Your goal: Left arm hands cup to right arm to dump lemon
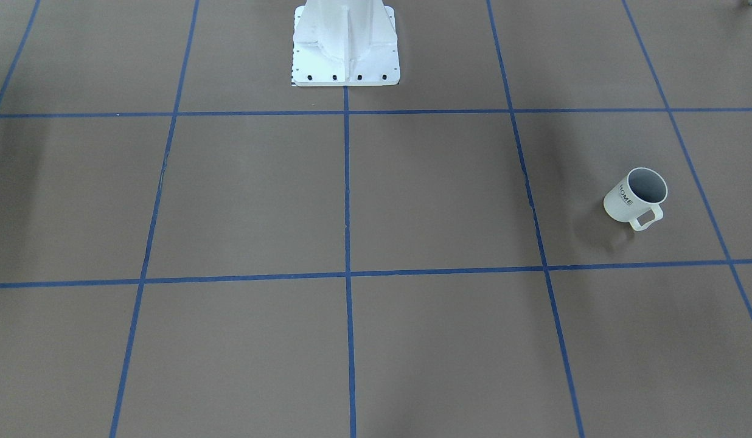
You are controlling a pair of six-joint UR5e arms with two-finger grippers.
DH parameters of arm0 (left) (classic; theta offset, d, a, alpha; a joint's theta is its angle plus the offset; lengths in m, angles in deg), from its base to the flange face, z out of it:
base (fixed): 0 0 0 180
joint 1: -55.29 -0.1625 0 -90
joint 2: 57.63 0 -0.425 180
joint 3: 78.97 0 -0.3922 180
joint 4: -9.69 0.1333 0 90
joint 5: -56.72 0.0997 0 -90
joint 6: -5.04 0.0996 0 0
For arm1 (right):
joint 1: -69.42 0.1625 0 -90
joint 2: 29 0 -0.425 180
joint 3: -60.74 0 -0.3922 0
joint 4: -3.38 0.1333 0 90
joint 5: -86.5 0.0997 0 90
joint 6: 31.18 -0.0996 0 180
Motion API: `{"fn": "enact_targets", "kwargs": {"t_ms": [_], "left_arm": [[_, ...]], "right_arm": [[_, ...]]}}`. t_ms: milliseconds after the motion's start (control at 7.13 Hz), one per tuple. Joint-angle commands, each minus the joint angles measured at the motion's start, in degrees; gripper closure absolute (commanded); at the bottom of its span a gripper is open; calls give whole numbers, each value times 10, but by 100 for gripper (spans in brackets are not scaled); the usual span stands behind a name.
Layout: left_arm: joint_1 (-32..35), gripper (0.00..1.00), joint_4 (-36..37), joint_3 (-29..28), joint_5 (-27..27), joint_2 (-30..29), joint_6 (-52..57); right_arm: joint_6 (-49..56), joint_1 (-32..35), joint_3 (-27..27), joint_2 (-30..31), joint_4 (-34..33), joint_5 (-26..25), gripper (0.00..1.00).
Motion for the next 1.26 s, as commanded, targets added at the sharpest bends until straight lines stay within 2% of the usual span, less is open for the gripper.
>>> {"fn": "enact_targets", "kwargs": {"t_ms": [0,982,1122], "left_arm": [[0,0,0,2,2,0,-1],[-3,0,0,2,1,-1,-2],[-4,0,-3,3,-2,-2,-39]], "right_arm": [[-5,0,-9,1,0,0,0],[-15,14,-12,4,20,2,0],[-16,15,-13,4,20,4,0]]}}
